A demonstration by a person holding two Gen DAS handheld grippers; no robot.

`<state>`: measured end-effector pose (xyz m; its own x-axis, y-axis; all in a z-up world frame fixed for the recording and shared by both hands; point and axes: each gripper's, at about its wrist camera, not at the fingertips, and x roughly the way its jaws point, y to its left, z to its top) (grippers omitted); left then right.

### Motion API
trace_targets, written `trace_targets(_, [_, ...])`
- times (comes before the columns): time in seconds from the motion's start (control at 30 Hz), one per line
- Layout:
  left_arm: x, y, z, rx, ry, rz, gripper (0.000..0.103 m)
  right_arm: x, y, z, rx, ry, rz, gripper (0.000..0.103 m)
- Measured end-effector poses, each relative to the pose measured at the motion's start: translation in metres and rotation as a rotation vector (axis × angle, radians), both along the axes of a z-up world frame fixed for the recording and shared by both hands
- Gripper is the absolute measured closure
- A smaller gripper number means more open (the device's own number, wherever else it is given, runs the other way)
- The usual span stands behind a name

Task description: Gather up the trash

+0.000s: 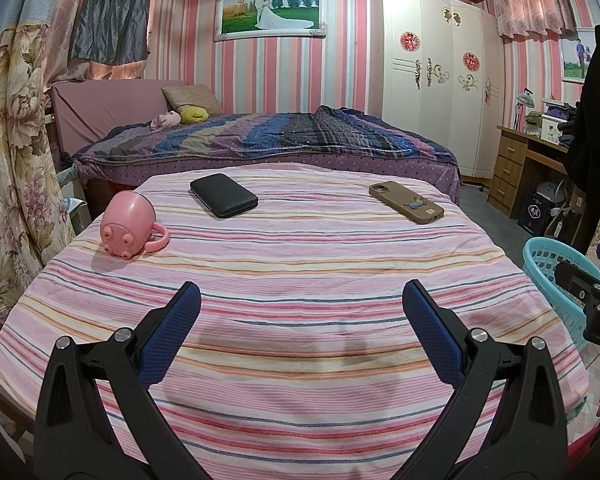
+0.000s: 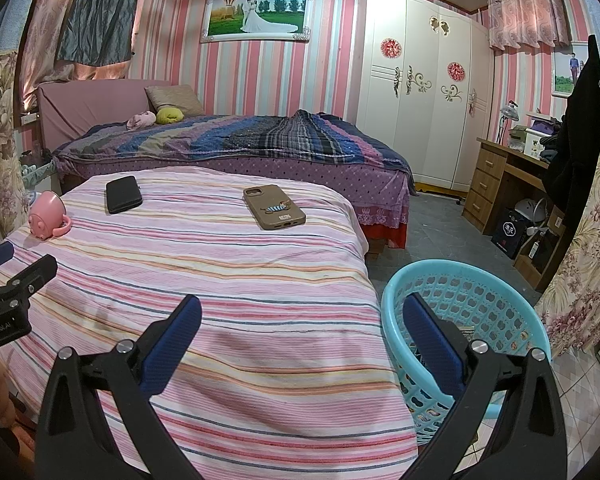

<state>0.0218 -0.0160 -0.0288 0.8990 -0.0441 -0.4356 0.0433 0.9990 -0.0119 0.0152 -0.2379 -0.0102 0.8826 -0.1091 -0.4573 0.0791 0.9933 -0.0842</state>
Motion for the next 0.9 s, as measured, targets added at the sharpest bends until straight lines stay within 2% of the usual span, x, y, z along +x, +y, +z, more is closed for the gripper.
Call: trace_targets(0.9, [-0.0025,0.001,0.0048,-0.022,0.005,0.008,0.005,0.0009,-0.0015,-0.0006,-0.002,0.0,-0.001,0.005])
